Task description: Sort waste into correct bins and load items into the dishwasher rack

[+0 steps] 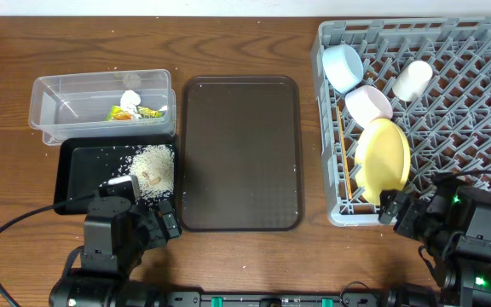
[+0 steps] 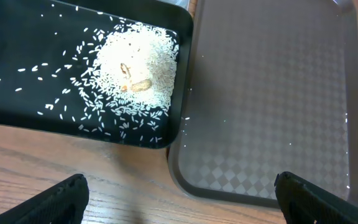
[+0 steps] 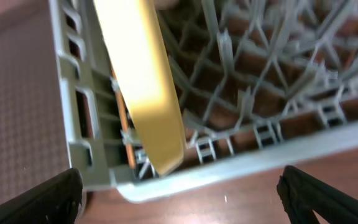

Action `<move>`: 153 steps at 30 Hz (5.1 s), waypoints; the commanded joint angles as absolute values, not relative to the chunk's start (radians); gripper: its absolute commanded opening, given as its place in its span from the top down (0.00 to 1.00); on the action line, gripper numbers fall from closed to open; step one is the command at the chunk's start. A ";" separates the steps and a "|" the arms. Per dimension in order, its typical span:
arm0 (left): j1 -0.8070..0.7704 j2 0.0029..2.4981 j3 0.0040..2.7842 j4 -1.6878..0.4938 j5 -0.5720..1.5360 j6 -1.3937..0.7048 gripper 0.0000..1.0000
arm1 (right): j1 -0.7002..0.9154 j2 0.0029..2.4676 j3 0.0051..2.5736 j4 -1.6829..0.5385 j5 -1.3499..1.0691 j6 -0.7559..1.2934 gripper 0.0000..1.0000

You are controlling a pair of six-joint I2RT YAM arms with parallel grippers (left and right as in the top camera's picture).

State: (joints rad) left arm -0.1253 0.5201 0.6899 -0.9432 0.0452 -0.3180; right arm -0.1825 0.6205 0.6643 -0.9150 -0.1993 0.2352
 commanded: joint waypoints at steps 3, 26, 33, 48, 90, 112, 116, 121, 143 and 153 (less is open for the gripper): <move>-0.126 0.522 0.684 -0.944 0.033 -0.327 0.02 | -0.195 0.596 0.656 -0.765 -0.241 0.071 0.01; -0.126 0.522 0.684 -0.944 0.033 -0.327 0.02 | -0.104 0.041 0.041 -0.084 -0.266 0.060 0.01; -0.126 0.522 0.684 -0.944 0.033 -0.327 0.02 | -0.102 0.005 0.005 -0.045 -0.196 0.010 0.01; -0.126 0.522 0.684 -0.944 0.033 -0.327 0.02 | -0.026 0.005 0.005 -0.077 -0.001 0.029 0.01; -0.126 0.522 0.684 -0.944 0.033 -0.327 0.02 | 0.014 0.005 0.005 -0.074 0.003 0.036 0.01; -0.106 0.346 0.551 -0.718 0.033 -0.157 0.02 | 0.014 0.005 0.006 -0.074 0.004 0.036 0.01; -0.083 0.237 0.424 -0.568 0.033 -0.153 0.02 | 0.014 0.005 0.005 -0.074 0.004 0.036 0.01; -0.065 0.106 0.257 -0.371 0.033 -0.153 0.02 | 0.014 0.005 0.005 -0.074 0.004 0.036 0.01; -0.021 0.002 0.004 -0.069 0.044 -0.002 0.01 | 0.014 0.005 0.005 -0.074 0.003 0.036 0.01; -0.021 0.004 0.004 -0.067 0.043 -0.001 0.02 | 0.014 0.005 0.005 -0.074 0.003 0.036 0.01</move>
